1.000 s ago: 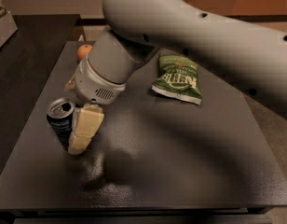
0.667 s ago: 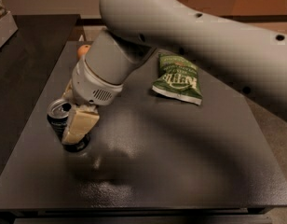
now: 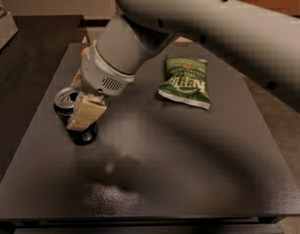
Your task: Move pepsi can near orange
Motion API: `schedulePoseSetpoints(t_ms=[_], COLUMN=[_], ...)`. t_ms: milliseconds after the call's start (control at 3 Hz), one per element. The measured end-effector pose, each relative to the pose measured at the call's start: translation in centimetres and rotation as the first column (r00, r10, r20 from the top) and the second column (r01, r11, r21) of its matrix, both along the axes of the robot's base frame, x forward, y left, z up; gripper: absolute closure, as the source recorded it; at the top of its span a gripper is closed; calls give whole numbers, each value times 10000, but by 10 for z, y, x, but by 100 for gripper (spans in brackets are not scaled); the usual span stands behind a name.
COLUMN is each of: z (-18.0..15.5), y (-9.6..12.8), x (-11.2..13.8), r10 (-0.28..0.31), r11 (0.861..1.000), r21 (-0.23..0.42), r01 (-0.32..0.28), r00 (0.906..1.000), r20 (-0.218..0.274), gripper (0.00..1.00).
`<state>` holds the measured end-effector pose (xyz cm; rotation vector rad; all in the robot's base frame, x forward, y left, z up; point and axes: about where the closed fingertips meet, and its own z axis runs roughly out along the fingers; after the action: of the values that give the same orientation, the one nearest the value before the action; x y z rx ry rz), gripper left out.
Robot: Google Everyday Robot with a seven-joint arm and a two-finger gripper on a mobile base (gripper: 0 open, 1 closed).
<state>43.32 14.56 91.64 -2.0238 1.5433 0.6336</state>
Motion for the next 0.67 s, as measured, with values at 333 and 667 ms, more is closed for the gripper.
schedulePoseSetpoints(t_ms=[333, 667], z=[31, 56], y=[-20, -41], x=[33, 72], r10=[-1195, -2331], r11=[9928, 9724], r21=[79, 117], r01=[1193, 2328], r00=[9920, 9703], r20=[401, 640], gripper=[100, 100])
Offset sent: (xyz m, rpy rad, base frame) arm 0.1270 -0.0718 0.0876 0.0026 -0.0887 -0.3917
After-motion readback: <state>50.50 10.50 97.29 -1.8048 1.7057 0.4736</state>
